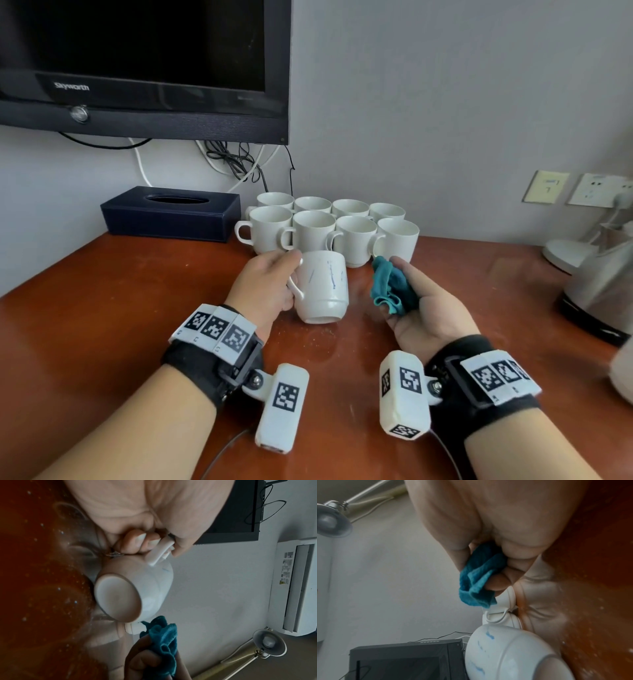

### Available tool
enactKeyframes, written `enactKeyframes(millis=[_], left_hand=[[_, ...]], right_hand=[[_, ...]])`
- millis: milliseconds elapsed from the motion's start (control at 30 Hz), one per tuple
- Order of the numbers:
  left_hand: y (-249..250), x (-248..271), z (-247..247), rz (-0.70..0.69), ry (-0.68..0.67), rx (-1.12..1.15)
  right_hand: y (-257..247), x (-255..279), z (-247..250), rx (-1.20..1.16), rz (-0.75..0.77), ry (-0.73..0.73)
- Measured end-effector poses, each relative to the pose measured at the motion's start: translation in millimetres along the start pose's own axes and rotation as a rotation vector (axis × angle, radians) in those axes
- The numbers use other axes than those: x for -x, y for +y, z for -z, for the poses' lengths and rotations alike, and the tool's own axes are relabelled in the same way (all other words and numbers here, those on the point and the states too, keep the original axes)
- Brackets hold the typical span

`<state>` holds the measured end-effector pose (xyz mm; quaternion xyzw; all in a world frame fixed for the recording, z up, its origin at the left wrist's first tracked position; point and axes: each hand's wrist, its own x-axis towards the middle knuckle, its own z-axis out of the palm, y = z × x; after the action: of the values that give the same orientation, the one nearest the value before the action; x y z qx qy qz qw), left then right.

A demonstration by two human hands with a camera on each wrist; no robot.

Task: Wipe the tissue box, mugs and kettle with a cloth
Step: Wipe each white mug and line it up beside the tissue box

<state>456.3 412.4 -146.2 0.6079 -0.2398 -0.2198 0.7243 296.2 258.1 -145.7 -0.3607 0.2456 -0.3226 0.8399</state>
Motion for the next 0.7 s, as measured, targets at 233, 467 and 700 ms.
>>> enactKeyframes(millis=[233, 467, 700], left_hand=[[1, 1, -2, 0.01, 0.004, -0.013], [7, 7, -3, -0.049, -0.035, -0.129], [13, 15, -5, -0.118, -0.091, -0.26]], right_hand=[[3, 0, 3, -0.023, 0.056, -0.053], [-2, 8, -3, -0.018, 0.044, -0.098], [-8, 11, -4, 0.015, 0.018, -0.129]])
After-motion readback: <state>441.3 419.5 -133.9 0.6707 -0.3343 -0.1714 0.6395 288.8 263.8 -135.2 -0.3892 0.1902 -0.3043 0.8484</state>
